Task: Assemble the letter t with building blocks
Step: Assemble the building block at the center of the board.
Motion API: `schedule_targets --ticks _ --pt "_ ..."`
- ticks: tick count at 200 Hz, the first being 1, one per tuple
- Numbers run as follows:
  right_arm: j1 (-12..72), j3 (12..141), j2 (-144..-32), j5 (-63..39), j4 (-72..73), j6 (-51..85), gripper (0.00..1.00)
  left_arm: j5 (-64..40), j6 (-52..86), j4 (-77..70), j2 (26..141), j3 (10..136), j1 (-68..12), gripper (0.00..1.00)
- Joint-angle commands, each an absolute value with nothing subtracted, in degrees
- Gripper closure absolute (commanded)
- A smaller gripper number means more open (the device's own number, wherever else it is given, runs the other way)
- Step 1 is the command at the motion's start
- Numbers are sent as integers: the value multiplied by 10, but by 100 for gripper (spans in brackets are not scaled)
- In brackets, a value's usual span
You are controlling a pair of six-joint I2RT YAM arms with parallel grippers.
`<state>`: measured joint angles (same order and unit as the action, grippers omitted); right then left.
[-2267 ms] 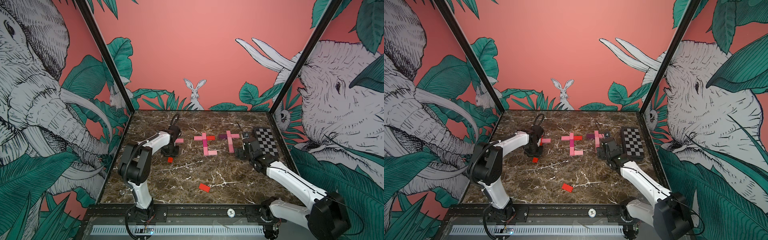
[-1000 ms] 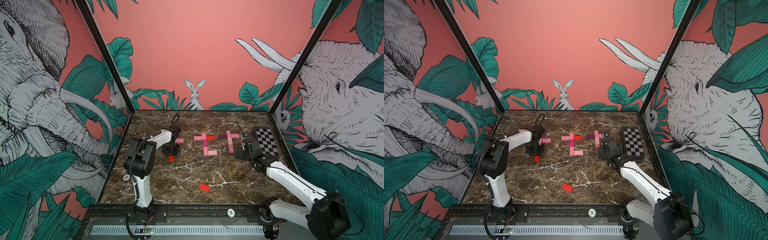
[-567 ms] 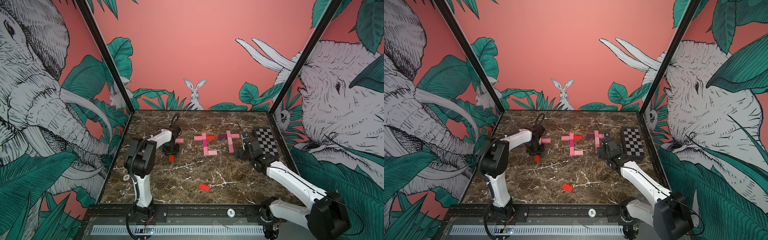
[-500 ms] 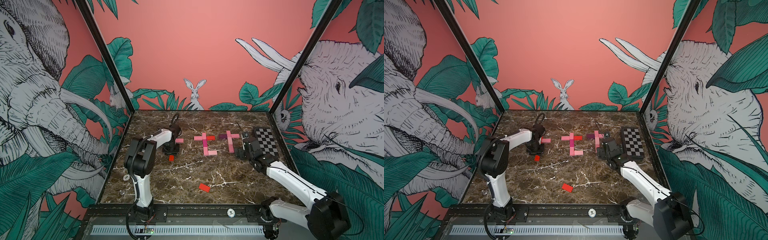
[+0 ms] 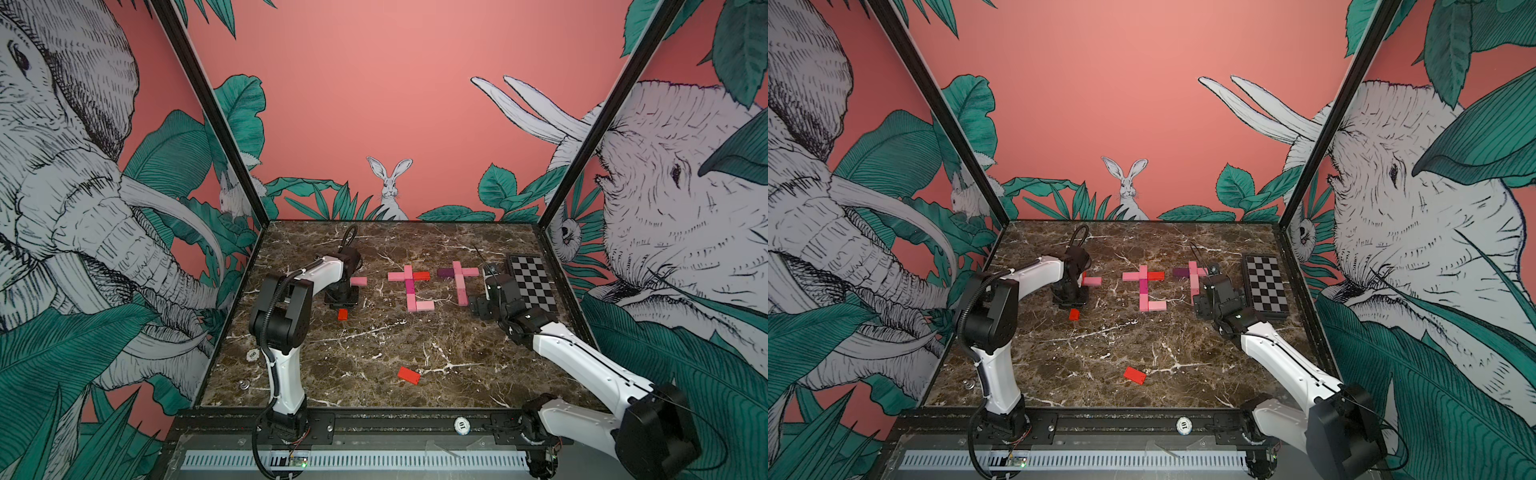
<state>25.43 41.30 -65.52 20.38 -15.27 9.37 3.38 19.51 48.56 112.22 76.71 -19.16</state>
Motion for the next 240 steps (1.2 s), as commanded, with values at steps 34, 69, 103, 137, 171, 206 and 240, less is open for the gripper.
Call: schedule_targets --ticks 34,69,103,137,171,206,240 --pt "252 419 -657 209 -141 90 2 50 201 469 1163 759 -182 67" --pt "252 418 -659 209 -141 90 2 53 202 471 1164 761 -182 66" --pt "252 419 -658 208 -140 89 2 51 203 470 1166 761 -182 67" --pt "251 418 -657 209 -142 89 2 50 202 471 1168 766 -180 66" --pt "251 417 -657 209 -142 89 2 50 201 472 1171 770 -180 66" --pt "250 417 -656 210 -142 89 2 48 202 472 1170 770 -178 66" --pt "250 417 -654 210 -142 89 2 47 202 472 1170 770 -177 66"
